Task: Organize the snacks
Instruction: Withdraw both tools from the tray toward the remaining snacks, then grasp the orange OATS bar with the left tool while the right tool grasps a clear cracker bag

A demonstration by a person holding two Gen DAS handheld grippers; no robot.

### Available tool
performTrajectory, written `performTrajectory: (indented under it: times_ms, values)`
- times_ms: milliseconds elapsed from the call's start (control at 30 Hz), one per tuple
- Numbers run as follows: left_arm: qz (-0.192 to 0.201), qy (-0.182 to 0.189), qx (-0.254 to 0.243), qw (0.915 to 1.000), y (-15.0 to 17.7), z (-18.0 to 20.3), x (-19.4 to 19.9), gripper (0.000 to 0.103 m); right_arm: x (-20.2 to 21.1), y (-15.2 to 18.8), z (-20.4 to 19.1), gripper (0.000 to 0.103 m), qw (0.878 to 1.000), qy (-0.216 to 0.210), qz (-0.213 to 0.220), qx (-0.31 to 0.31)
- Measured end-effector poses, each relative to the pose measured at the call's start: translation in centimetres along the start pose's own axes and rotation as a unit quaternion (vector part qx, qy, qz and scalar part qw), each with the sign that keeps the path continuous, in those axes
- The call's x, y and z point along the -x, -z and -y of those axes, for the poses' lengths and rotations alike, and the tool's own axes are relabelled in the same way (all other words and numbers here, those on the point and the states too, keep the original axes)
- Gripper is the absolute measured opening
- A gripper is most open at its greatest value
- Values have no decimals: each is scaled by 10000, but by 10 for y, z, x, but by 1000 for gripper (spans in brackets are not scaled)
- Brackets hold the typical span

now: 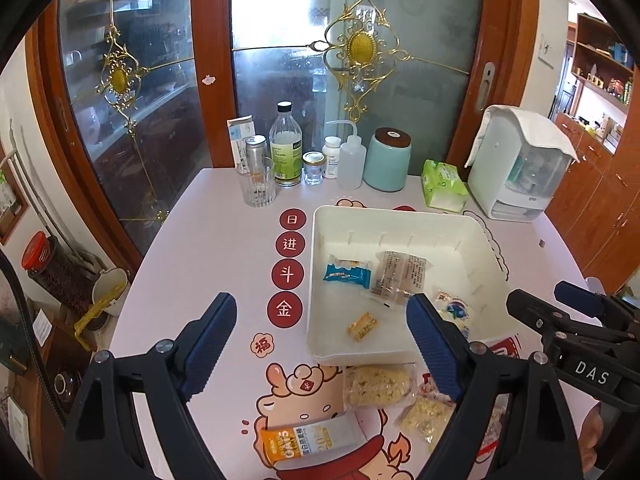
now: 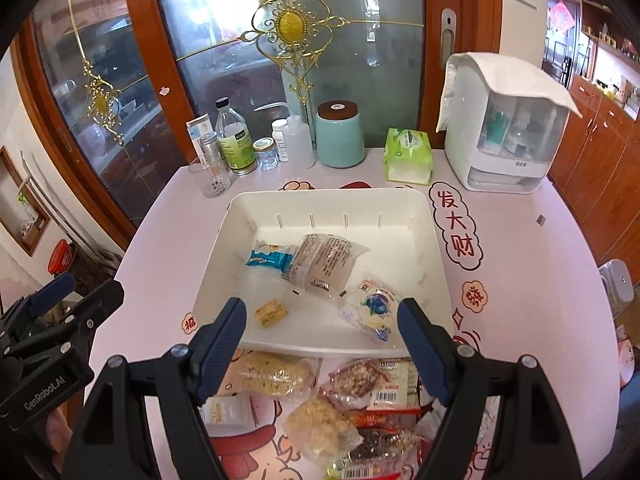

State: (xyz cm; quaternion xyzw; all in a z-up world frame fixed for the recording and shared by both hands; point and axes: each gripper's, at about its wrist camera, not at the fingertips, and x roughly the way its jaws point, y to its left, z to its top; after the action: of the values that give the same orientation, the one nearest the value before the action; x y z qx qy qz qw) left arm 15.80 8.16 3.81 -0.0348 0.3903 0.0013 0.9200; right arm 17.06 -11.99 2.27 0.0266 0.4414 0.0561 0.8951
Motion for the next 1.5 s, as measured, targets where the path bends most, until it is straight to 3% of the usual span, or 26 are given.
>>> performTrajectory:
  times_ms: [433,600,800,867,1033,1167,1300,1500]
  values:
    - [161,377,-372,9985,40,-10,16,86,38,40,-7,79,9989,260,320,227]
    - [269,660,-576,9958,58,-10,14,86,31,60,0,79,9987,333,188,329]
    - [253,700,-1257,9893,86,1,7,86,14,88,4,78,9978,250,-83,608]
    - [14,646,-1472,9870,96,3,-5,86,3,96,5,78,9972,193,-262,678]
    - [-781,1037,-1713,9766,121,-4,-48,86,-32,118,3,78,9919,68,-735,1032]
    - [-1396,1205,-2213,9576,144,-5,-84,86,-63,130,-2,78,9848,-6,-1100,1344]
    - [-1880,1075,-2629,9402,163,-4,-118,86,-89,139,-7,78,9761,-88,-1441,1624]
    - [-2347,1038,-2548,9323,168,-8,-153,86,-118,145,-14,78,9641,-149,-1715,2023]
